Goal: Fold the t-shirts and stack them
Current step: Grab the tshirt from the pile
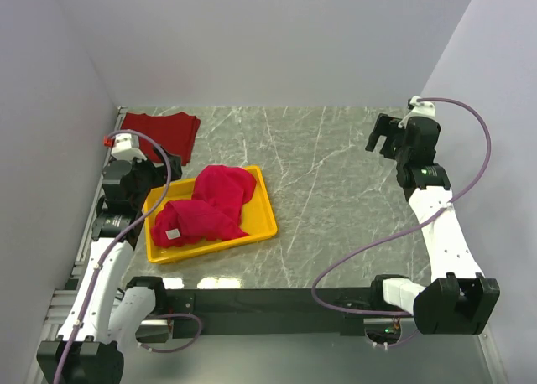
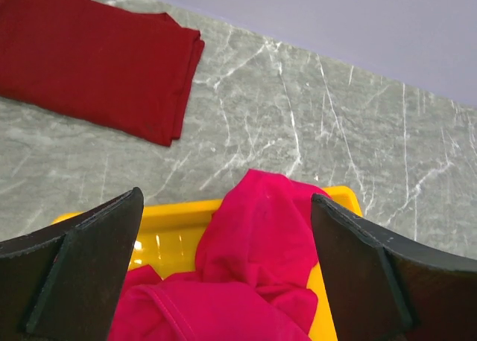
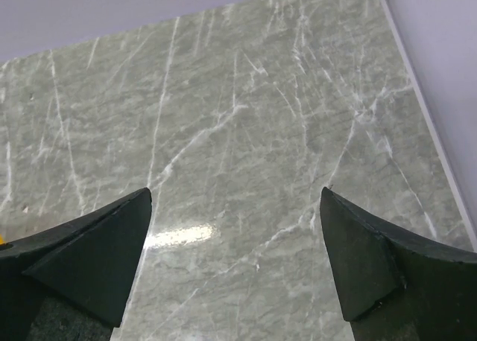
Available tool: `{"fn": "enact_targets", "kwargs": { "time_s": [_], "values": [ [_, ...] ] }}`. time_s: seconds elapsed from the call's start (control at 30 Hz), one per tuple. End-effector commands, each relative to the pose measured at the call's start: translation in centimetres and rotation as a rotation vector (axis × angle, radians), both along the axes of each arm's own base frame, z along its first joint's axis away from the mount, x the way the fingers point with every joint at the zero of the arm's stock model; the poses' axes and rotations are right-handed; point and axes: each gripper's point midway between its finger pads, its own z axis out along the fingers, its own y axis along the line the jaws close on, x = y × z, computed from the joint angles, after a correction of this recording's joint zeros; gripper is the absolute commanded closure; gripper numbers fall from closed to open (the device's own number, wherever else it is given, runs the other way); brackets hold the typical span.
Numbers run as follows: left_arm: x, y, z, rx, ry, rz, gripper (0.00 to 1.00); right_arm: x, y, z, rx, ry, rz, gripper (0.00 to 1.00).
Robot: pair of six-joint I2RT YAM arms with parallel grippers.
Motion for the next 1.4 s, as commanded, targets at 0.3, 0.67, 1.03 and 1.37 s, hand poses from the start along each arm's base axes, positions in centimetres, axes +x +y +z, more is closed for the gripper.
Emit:
{"fn": "enact_targets", "kwargs": {
  "time_s": [0.3, 0.67, 1.03, 1.37],
  "values": [
    [-1.1, -1.7, -0.1, -0.095, 0.070, -0.059, 0.00, -3.5, 13.5, 2.0, -0.281, -0.104, 0.777, 0.00],
    [0.5, -3.4, -7.8, -0.140, 0.440, -0.045, 0.13, -7.0, 17.6, -4.0, -0.172, 0.156, 1.052, 0.00],
    [-0.9, -7.3, -14.2, 0.077, 0.743, -0.073, 0.16, -7.7, 17.8, -5.8, -0.122, 0.199, 1.051, 0.00],
    [-1.5, -9.5, -16.9, 0.276, 0.827, -0.116, 0.65, -7.8, 17.8, -5.7, -0.111, 0.193, 1.047, 0.00]
  ]
}}
